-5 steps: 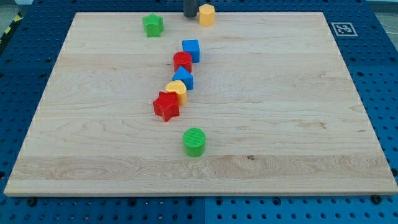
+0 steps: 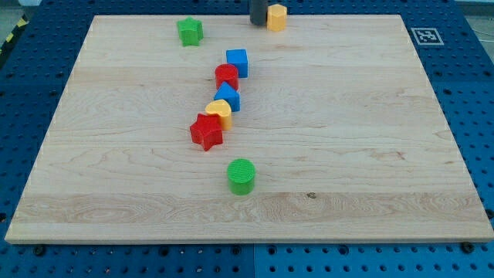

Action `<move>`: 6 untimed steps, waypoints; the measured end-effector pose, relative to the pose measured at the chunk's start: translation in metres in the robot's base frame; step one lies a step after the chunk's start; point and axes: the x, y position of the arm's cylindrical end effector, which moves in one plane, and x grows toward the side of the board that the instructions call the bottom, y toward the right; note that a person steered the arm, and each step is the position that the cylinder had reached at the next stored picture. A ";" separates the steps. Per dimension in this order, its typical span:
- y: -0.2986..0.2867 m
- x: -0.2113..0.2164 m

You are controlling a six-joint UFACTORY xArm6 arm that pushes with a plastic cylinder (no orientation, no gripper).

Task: Move the yellow hexagon to the top right corner

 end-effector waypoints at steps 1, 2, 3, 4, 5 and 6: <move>0.022 0.000; 0.047 0.000; 0.075 -0.001; 0.109 -0.001; 0.144 -0.001; 0.170 -0.001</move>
